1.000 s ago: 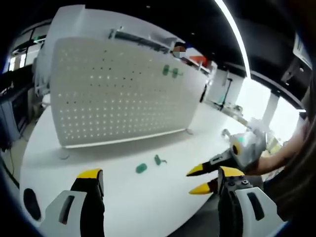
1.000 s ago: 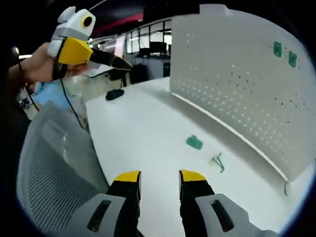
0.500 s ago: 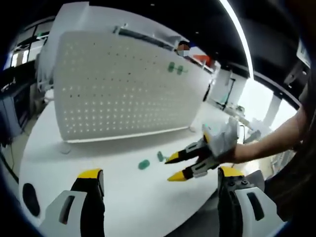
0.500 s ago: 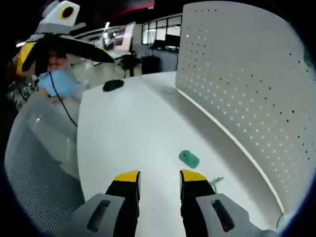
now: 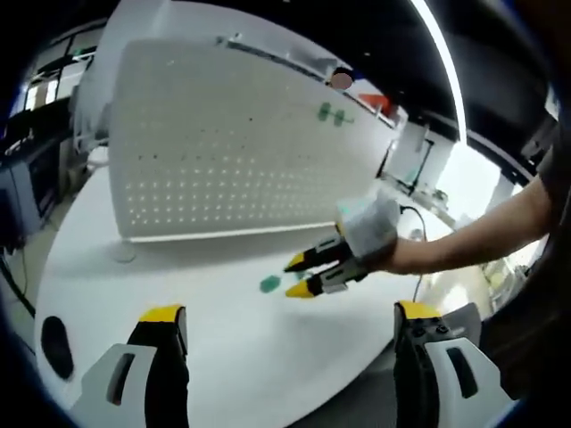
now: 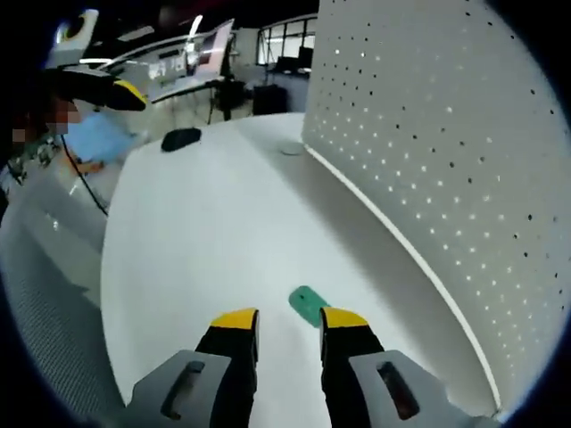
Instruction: Insert the hook assembly into the mounting plate slot until the hook locks in place.
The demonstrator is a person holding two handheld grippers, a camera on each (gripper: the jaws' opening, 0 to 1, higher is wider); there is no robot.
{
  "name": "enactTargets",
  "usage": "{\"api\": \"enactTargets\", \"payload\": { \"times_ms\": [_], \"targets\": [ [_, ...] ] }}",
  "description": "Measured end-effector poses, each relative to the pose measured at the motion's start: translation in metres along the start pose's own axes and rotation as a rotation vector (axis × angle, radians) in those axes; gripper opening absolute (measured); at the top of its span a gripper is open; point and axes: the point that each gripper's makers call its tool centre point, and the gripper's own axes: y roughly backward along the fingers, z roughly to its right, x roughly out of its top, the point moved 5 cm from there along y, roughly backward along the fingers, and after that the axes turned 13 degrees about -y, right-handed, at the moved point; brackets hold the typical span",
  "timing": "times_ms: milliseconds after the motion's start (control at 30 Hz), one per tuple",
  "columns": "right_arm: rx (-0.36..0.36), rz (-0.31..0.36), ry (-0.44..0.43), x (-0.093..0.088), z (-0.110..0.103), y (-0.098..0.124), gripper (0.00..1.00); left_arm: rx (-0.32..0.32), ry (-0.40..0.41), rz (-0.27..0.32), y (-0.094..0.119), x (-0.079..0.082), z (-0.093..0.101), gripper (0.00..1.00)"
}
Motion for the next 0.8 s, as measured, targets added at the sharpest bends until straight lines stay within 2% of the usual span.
{"api": "enactTargets", "payload": {
  "times_ms": [300,800],
  "targets": [
    [0.013,-0.04,0.089,0.003,0.008,-0.012,0.2,-0.011,0.015,-0.014,-0.008,-0.003,0.001,0.97],
    [0.028,-0.078,0.112,0.006,0.014,-0.024,0.04,0.0,0.034,-0.015,-0.005,-0.007,-0.002,0.97]
  ]
}}
